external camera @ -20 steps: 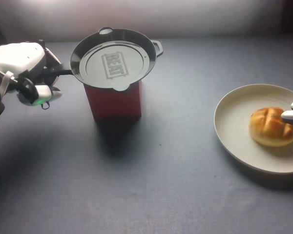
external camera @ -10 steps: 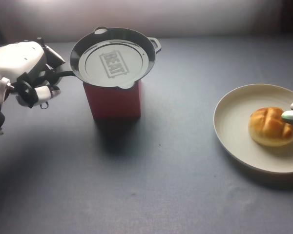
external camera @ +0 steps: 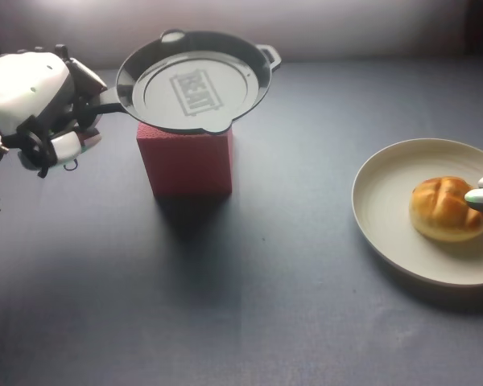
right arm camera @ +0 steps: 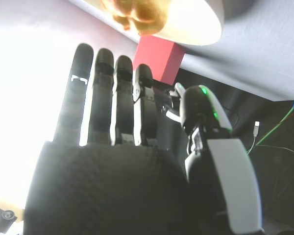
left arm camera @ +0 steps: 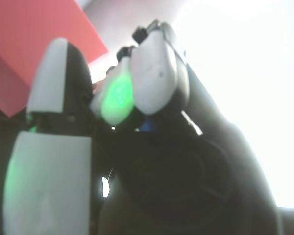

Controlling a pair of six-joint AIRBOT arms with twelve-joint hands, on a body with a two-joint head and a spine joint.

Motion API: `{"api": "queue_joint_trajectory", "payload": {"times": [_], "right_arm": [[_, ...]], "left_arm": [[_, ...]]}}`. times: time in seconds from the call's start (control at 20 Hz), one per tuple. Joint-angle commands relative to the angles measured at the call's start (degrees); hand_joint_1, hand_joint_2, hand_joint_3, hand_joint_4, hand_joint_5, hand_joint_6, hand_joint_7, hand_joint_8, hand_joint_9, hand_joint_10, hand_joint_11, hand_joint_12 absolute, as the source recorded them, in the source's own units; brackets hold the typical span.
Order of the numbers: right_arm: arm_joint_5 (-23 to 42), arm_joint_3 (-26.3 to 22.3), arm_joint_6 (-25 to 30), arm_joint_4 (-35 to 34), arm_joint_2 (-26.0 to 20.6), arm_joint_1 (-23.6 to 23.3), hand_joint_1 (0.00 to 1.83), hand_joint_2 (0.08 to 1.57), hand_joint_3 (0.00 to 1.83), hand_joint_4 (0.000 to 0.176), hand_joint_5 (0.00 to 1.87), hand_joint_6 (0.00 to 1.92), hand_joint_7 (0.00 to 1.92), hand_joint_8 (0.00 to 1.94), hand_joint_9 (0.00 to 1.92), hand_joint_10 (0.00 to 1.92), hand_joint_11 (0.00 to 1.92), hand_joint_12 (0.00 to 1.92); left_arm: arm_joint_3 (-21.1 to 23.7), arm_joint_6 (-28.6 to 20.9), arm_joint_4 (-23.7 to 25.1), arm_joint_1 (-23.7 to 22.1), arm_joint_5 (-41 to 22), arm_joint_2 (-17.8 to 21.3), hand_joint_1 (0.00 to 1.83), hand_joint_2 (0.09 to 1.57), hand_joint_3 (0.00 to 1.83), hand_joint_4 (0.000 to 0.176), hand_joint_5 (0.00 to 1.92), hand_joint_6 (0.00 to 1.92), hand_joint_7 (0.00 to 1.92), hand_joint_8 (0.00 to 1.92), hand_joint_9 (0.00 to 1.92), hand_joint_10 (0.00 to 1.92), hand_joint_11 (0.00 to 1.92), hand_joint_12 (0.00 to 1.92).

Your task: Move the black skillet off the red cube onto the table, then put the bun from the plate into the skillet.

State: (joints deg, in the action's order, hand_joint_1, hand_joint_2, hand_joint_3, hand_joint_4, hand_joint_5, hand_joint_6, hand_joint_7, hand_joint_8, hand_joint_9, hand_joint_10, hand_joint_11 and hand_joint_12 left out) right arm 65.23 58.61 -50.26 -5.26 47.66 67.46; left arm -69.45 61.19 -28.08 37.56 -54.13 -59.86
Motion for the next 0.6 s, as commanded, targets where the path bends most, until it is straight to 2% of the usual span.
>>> {"api": "queue_joint_trajectory", "payload": {"times": [0.0,0.25,0.4,0.55], "right_arm": [[6.37,0.34,0.34,-0.93,-0.02,-0.15,0.37,1.45,0.00,0.000,0.46,0.00,0.42,0.00,0.45,0.00,0.19,0.71],[6.22,0.37,0.36,-1.56,0.01,-0.08,0.35,1.46,0.00,0.000,0.44,0.00,0.41,0.00,0.44,0.00,0.20,0.72],[6.22,0.43,0.36,-1.76,-0.01,-0.09,0.35,1.46,0.00,0.000,0.44,0.00,0.42,0.00,0.44,0.00,0.19,0.72],[6.24,0.43,0.36,-2.01,-0.03,-0.12,0.41,1.46,0.00,0.005,0.43,0.00,0.42,0.00,0.43,0.00,0.17,0.72]], "left_arm": [[0.31,-0.82,1.63,0.21,-8.87,1.12,1.52,1.21,0.00,0.000,1.24,1.92,1.39,1.92,1.54,1.92,1.60,1.92],[4.45,-3.14,6.37,2.86,-13.78,3.63,1.42,1.22,0.00,0.000,1.19,1.92,1.37,1.92,1.53,1.92,1.60,1.92],[7.71,-5.15,11.24,5.08,-15.01,6.12,1.50,1.21,0.00,0.000,1.17,1.92,1.38,1.92,1.58,1.92,1.67,1.92],[9.67,-6.95,15.44,6.25,-15.31,7.65,1.51,1.23,0.00,0.000,1.28,1.92,1.47,1.92,1.62,1.92,1.69,1.92]]}}
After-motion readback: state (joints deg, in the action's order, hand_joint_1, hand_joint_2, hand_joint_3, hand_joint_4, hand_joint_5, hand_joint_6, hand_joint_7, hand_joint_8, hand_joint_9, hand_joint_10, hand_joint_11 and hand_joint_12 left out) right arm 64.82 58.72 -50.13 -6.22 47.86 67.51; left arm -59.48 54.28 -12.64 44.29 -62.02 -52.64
